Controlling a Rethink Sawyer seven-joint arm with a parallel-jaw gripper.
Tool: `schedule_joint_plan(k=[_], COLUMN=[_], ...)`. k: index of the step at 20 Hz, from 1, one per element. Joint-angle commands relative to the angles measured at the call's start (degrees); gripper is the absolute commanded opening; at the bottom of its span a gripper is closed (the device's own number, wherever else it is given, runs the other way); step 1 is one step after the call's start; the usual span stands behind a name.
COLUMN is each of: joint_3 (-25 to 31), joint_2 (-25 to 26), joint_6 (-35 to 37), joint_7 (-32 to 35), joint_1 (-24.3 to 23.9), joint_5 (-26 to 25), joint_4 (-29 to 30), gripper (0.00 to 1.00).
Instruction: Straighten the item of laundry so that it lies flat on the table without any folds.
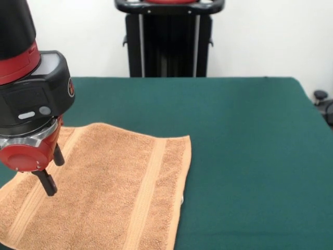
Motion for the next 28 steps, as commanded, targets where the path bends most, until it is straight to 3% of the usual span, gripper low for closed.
schedule_joint_plan(k=[1, 4, 5, 21, 28], joint_3=[2.5, 2.2, 1.9, -0.2, -2.2], joint_2=[0.3, -0.1, -0.2, 0.8, 3.6], joint_6=[1.9, 2.2, 1.9, -5.8, -15.6], joint_7=[-9.0, -8.0, -8.1, -6.9, -5.9], joint_1=[1.8, 2.2, 2.3, 4.5, 6.3], joint_5=[1.8, 1.7, 1.3, -2.7, -8.0], joint_4=[8.6, 8.9, 8.9, 9.7, 10.6], gripper=[1.0, 1.0, 0.0, 0.0, 0.0])
